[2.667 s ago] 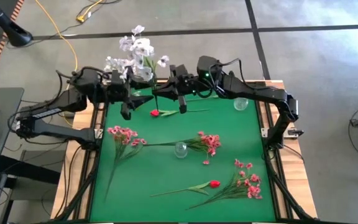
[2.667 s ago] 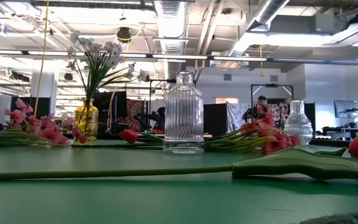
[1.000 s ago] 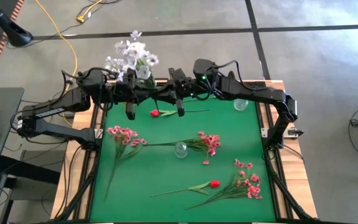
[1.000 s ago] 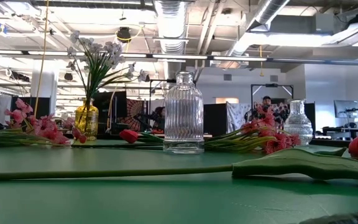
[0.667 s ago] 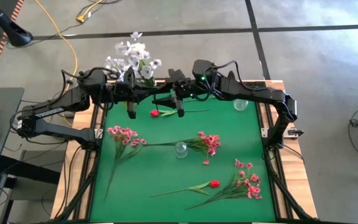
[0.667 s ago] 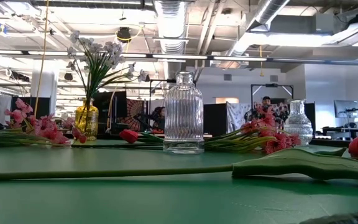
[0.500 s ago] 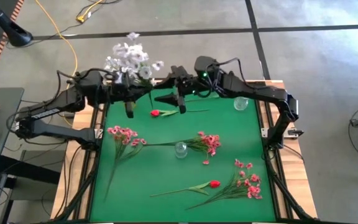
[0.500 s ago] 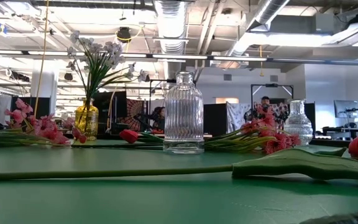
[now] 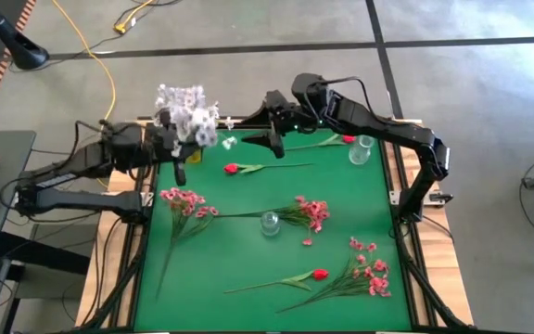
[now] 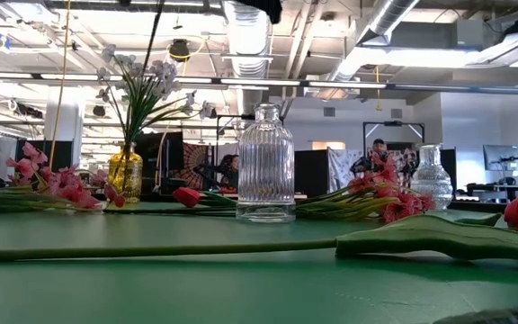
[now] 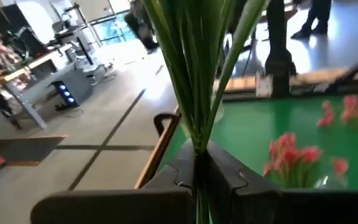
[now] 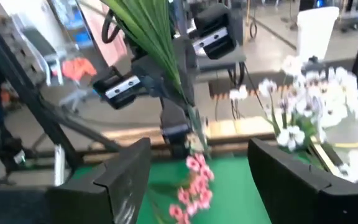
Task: Sort flowers into vase by color
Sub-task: Put the white flowers into the yellow vase
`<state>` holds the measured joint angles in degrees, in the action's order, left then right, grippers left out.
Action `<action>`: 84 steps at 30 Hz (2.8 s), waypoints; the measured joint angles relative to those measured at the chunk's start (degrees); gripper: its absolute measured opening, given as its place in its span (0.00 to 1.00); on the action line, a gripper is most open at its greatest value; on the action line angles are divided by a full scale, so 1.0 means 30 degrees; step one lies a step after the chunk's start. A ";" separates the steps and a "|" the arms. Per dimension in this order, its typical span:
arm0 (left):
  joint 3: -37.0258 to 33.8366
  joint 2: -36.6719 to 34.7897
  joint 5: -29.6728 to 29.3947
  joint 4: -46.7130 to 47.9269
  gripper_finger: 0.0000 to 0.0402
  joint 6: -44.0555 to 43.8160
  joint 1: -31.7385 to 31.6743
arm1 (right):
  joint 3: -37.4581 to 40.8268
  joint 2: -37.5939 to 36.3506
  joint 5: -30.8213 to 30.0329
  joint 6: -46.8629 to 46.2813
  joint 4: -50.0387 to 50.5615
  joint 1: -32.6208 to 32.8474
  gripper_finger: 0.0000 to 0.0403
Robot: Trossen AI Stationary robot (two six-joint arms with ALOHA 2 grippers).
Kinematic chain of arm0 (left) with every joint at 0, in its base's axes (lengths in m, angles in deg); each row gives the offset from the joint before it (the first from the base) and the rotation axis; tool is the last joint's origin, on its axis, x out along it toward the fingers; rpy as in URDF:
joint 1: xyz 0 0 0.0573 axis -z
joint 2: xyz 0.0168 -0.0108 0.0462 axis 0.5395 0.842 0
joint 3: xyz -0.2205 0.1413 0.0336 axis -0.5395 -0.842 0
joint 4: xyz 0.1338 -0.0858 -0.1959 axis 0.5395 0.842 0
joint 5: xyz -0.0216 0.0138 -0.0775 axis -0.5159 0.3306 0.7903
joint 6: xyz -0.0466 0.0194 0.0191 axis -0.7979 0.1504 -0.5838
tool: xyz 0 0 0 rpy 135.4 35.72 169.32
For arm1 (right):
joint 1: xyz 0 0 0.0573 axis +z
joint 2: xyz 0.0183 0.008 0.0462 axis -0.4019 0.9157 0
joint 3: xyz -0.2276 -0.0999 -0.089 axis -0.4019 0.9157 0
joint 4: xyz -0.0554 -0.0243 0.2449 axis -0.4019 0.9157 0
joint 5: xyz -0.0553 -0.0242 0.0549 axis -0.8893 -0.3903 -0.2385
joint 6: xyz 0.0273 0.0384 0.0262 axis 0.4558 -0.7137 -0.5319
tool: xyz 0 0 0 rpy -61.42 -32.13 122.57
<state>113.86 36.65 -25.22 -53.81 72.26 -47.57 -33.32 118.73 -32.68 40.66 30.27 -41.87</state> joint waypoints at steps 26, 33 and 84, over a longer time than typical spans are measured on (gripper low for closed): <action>-0.9177 -0.4919 -0.1828 -0.7019 0.00 0.4679 -0.6577 | 0.0000 0.0007 0.0002 0.0424 0.1167 0.0549 0.73; -0.9177 -0.4919 -0.0062 -0.7017 0.00 0.3431 -0.8184 | 0.0000 0.0015 0.0015 0.0898 0.1873 0.0699 0.73; -1.4561 -1.2037 -0.5972 -1.0215 0.00 -0.6254 -0.9593 | 0.0000 0.0029 0.0023 0.2462 0.3872 0.1309 0.73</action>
<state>70.18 0.54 -43.14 -84.45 53.50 -76.35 -33.32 118.81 -32.61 48.05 41.88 -37.94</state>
